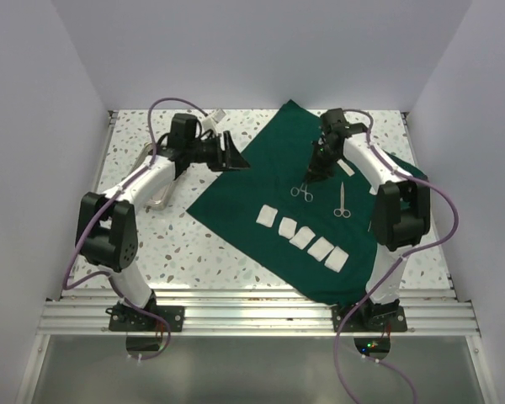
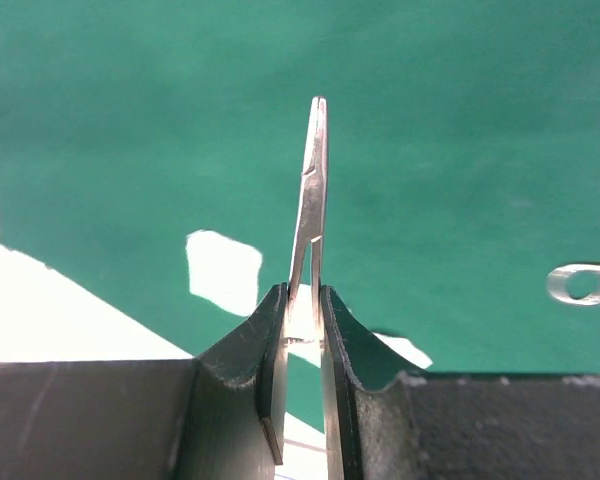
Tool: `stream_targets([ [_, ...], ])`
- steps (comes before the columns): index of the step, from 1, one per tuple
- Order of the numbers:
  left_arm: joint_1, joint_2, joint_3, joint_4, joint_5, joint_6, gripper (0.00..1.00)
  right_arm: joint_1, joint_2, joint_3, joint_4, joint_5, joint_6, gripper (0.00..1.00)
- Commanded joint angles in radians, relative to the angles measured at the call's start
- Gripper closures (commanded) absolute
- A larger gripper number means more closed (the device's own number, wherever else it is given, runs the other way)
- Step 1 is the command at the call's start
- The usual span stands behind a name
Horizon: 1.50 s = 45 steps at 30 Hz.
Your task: Prepare the surgical pack
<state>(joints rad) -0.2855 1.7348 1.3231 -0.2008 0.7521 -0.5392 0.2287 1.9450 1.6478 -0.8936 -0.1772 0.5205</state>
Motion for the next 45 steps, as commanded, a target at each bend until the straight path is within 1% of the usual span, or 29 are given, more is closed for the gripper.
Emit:
stream_targets([
  [1,-0.075,0.005,-0.001,0.135,0.109,-0.059,0.42,0.078,-0.089,0.009,0.065,-0.106,0.033,1.00],
  [5,-0.119,0.015,-0.013,0.144,0.096,-0.082,0.43,0.127,-0.100,0.026,0.085,-0.136,0.078,1.00],
  [8,-0.142,0.019,-0.019,0.118,0.084,-0.073,0.43,0.153,-0.113,0.041,0.091,-0.139,0.096,1.00],
  [12,-0.159,0.012,-0.033,0.089,0.075,-0.058,0.43,0.164,-0.132,0.038,0.099,-0.145,0.115,1.00],
  [18,-0.201,-0.004,-0.056,0.017,0.020,-0.007,0.44,0.167,-0.158,0.037,0.108,-0.160,0.124,1.00],
  [21,-0.216,0.005,-0.052,0.015,0.015,-0.008,0.44,0.169,-0.167,0.038,0.107,-0.160,0.130,1.00],
  [23,-0.221,0.014,-0.047,0.029,0.023,-0.018,0.47,0.173,-0.170,0.038,0.110,-0.162,0.131,1.00],
  [25,-0.225,0.019,-0.038,0.031,0.013,-0.027,0.52,0.173,-0.172,0.040,0.108,-0.165,0.133,1.00],
  [27,-0.225,0.025,-0.027,0.021,-0.003,-0.022,0.67,0.175,-0.172,0.043,0.110,-0.166,0.133,1.00],
  [28,-0.225,0.028,-0.019,-0.011,-0.016,-0.002,0.86,0.175,-0.169,0.046,0.105,-0.168,0.131,1.00],
  [29,-0.225,0.028,-0.009,-0.031,-0.032,0.010,0.95,0.176,-0.164,0.049,0.101,-0.168,0.130,1.00],
  [30,-0.224,0.028,0.011,-0.054,-0.074,0.024,1.00,0.176,-0.161,0.058,0.094,-0.165,0.128,1.00],
  [31,-0.224,0.028,0.025,-0.108,-0.101,0.041,1.00,0.176,-0.156,0.063,0.082,-0.162,0.122,1.00],
  [32,-0.222,0.022,0.037,-0.139,-0.132,0.082,1.00,0.176,-0.152,0.067,0.073,-0.148,0.119,0.83],
  [33,-0.215,0.017,0.066,-0.167,-0.199,0.102,1.00,0.175,-0.147,0.090,0.053,-0.137,0.113,0.73],
  [34,-0.208,0.014,0.082,-0.234,-0.239,0.123,1.00,0.173,-0.136,0.105,0.015,-0.114,0.090,0.64],
  [35,-0.199,0.003,0.096,-0.268,-0.281,0.163,1.00,0.173,-0.130,0.125,-0.013,-0.069,0.073,0.58],
  [36,-0.175,-0.003,0.125,-0.303,-0.365,0.183,1.00,0.167,-0.123,0.162,-0.037,-0.041,0.056,0.50],
  [37,-0.161,-0.007,0.139,-0.369,-0.411,0.206,1.00,0.163,-0.115,0.176,-0.075,-0.022,0.027,0.47],
  [38,-0.150,-0.017,0.171,-0.409,-0.472,0.259,1.00,0.158,-0.110,0.194,-0.091,0.008,0.013,0.45],
  [39,-0.130,-0.020,0.186,-0.448,-0.597,0.286,1.00,0.144,-0.109,0.201,-0.105,0.019,0.004,0.41],
  [40,-0.118,-0.020,0.197,-0.509,-0.649,0.312,1.00,0.138,-0.106,0.201,-0.120,0.024,-0.013,0.41],
  [41,-0.103,-0.021,0.209,-0.534,-0.702,0.358,1.00,0.129,-0.109,0.193,-0.123,0.025,-0.017,0.40],
  [42,-0.072,-0.023,0.209,-0.557,-0.817,0.378,1.00,0.111,-0.109,0.185,-0.122,0.021,-0.023,0.39],
  [43,-0.057,-0.026,0.208,-0.590,-0.871,0.402,1.00,0.103,-0.110,0.176,-0.120,0.018,-0.028,0.39],
  [44,-0.034,-0.026,0.200,-0.607,-1.001,0.442,1.00,0.086,-0.116,0.161,-0.119,0.015,-0.031,0.39],
  [45,-0.021,-0.024,0.191,-0.618,-1.063,0.461,1.00,0.080,-0.119,0.153,-0.119,0.013,-0.033,0.39],
])
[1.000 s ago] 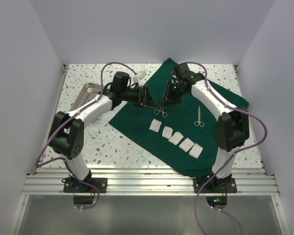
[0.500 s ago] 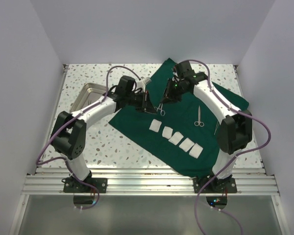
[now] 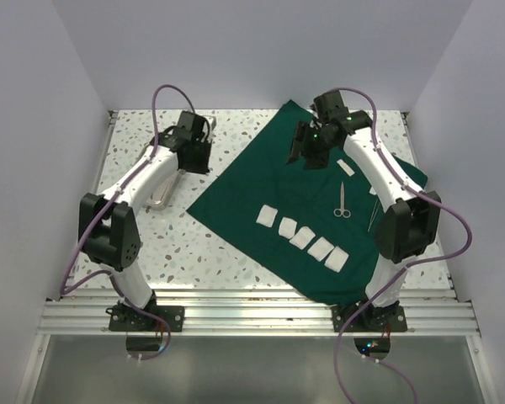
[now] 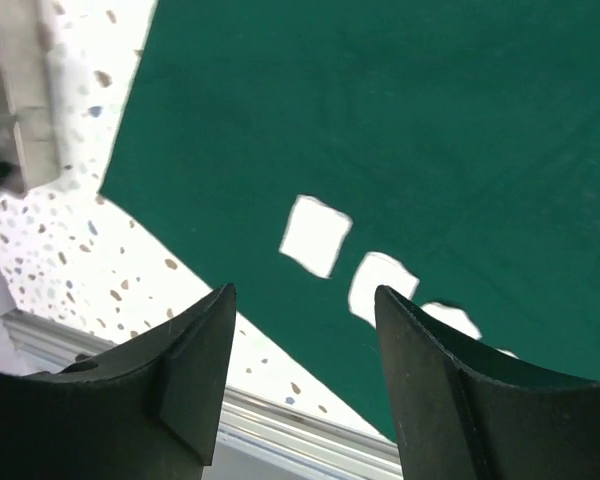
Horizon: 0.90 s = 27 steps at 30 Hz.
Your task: Prepare the surgical pack
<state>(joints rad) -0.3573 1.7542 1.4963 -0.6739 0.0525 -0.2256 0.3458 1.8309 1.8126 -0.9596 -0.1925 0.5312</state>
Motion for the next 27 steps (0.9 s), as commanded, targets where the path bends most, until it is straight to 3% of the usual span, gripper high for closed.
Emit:
stream_targets([
  [1,0.064,-0.039,0.010,-0.165,-0.415,0.163,1.00,-0.045,-0.007,-0.019,-0.053,0.027,-0.051,0.38],
  [3,0.106,-0.022,-0.024,-0.161,-0.506,0.201,1.00,-0.063,-0.010,-0.041,-0.051,0.021,-0.060,0.38],
  [8,0.182,0.028,-0.094,-0.104,-0.543,0.207,1.00,-0.090,-0.002,-0.082,-0.041,0.013,-0.066,0.38],
  [19,0.195,0.226,-0.022,-0.059,-0.609,0.181,1.00,-0.108,0.047,-0.104,-0.041,0.019,-0.091,0.37],
  [24,0.205,0.248,-0.005,-0.065,-0.591,0.172,1.00,-0.119,0.073,-0.116,-0.031,0.033,-0.097,0.37],
  [27,0.205,0.232,-0.014,-0.069,-0.553,0.160,0.76,-0.137,0.105,-0.099,-0.050,0.070,-0.102,0.37],
])
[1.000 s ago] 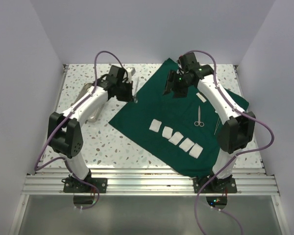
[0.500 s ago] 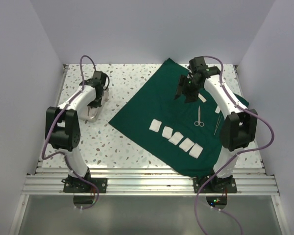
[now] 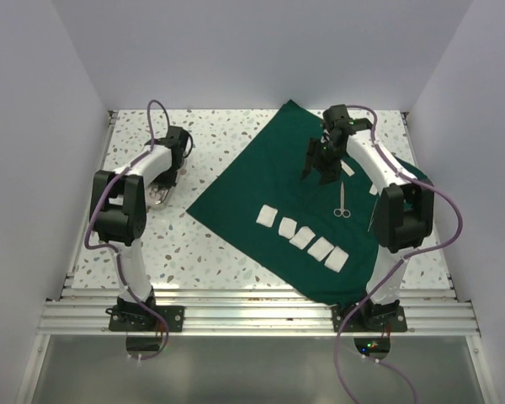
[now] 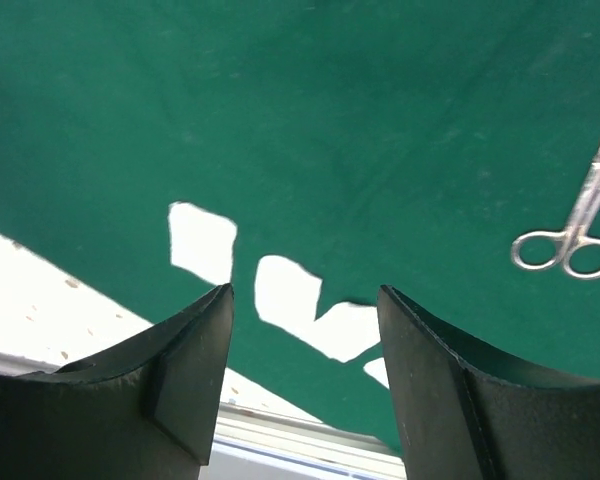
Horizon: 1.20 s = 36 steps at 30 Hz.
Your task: Prepare the surgical pack
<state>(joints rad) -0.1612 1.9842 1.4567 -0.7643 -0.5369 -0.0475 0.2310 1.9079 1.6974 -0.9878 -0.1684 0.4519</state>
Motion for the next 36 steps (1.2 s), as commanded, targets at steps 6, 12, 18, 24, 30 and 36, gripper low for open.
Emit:
stream_targets([
  [6,0.009,-0.074,-0.005,0.008,0.135,-0.045,0.55,-0.067,0.114,0.088,-0.052,0.151,-0.025,0.39],
  [12,0.009,-0.128,0.019,-0.018,0.176,-0.054,0.52,-0.104,0.169,0.094,-0.020,0.248,-0.044,0.51],
  [18,0.008,-0.192,0.057,-0.021,0.371,-0.104,0.52,-0.163,0.209,0.085,-0.020,0.311,-0.099,0.51],
  [24,0.009,-0.277,0.033,0.071,0.597,-0.152,0.52,-0.190,0.223,0.051,0.005,0.241,-0.119,0.43],
  [30,0.008,-0.266,0.053,0.105,0.681,-0.187,0.51,-0.190,0.235,0.021,0.026,0.233,-0.116,0.46],
  [36,0.008,-0.269,0.038,0.146,0.776,-0.207,0.46,-0.188,0.243,-0.007,0.049,0.228,-0.117,0.46],
])
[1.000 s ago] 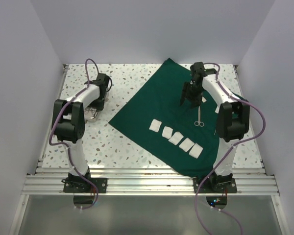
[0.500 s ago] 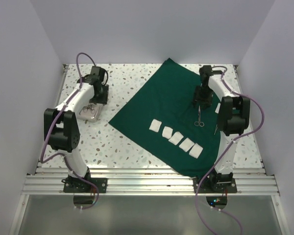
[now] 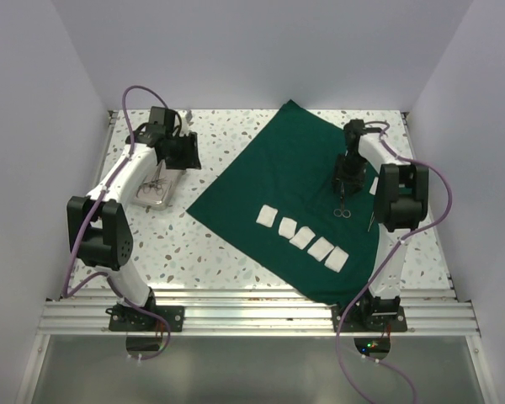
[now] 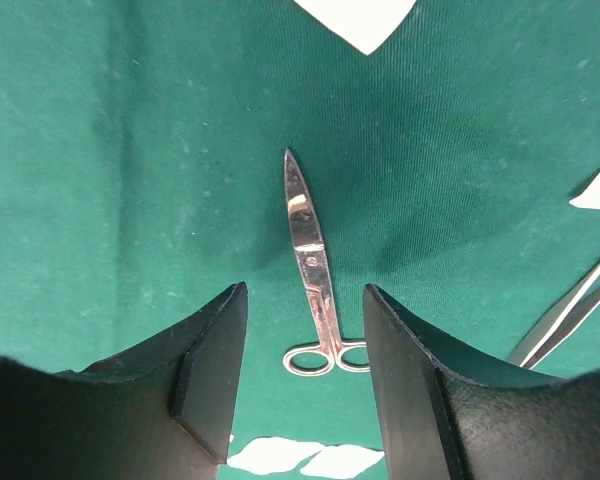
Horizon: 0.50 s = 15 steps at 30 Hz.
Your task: Prepare the surgical pack
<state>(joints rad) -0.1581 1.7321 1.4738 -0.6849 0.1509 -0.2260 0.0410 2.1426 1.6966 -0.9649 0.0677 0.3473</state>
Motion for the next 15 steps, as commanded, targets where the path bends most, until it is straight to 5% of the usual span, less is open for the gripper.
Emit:
stream_targets([
  [1,0.005,-0.019,0.014,0.073,0.101,-0.032,0.45,0.002,0.013,-0.006,0.022,-0.005,-0.013,0.46],
  [8,0.005,-0.025,0.002,0.079,0.102,-0.029,0.44,0.002,0.034,-0.015,0.029,0.004,-0.008,0.54],
  [15,0.005,-0.026,0.002,0.082,0.111,-0.035,0.44,0.002,0.040,-0.012,0.023,0.029,-0.010,0.74],
])
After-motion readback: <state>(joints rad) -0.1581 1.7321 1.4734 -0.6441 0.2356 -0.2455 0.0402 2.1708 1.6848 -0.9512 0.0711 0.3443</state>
